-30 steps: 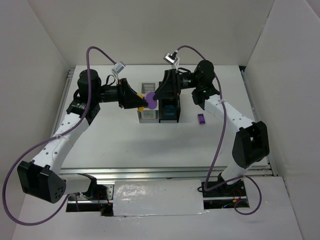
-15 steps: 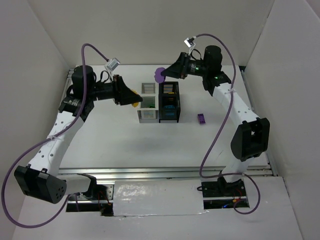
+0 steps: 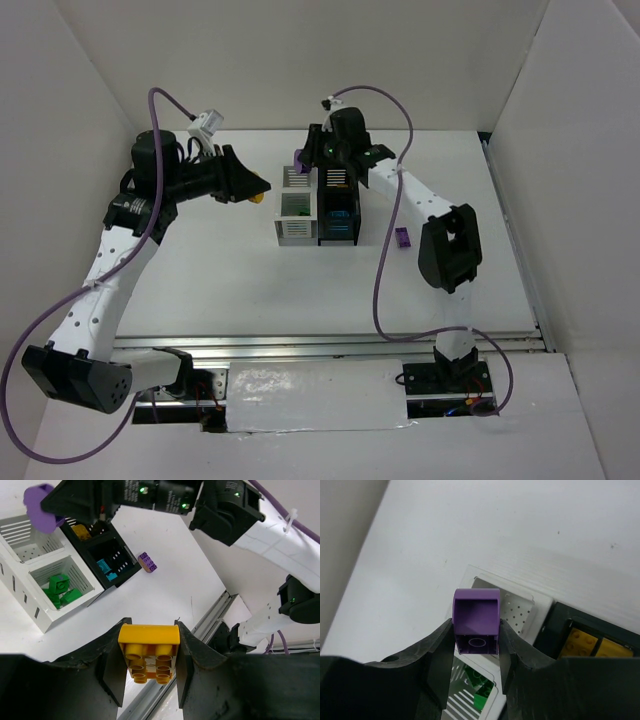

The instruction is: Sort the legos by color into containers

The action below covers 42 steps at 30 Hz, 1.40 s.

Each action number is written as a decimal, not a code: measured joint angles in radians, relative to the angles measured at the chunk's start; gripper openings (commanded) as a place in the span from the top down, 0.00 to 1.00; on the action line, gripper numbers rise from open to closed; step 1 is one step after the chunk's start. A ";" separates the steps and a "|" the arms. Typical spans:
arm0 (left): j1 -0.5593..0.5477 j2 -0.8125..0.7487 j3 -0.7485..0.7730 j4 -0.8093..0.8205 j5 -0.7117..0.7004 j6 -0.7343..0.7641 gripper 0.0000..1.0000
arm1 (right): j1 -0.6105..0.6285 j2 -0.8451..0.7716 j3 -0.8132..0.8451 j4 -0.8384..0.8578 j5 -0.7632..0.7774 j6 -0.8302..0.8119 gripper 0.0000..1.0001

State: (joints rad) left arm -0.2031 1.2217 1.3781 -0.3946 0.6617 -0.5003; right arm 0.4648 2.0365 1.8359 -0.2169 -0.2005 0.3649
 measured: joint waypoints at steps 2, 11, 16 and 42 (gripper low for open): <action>0.000 -0.001 0.000 -0.002 -0.001 0.000 1.00 | 0.024 0.036 0.044 -0.036 0.031 -0.016 1.00; 0.000 -0.002 -0.003 -0.001 0.023 0.000 1.00 | 0.043 0.056 0.070 -0.074 0.090 -0.040 0.46; 0.000 -0.001 -0.003 0.012 0.059 -0.006 1.00 | 0.048 0.056 0.070 -0.075 0.094 -0.037 0.03; -0.201 0.605 0.459 0.111 -0.264 0.072 1.00 | -0.114 -0.845 -0.608 -0.059 0.558 0.226 0.00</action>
State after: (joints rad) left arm -0.4046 1.8263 1.8366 -0.2840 0.3973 -0.4278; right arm 0.3511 1.1912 1.2274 -0.2760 0.3573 0.5911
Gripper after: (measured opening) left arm 0.481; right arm 0.996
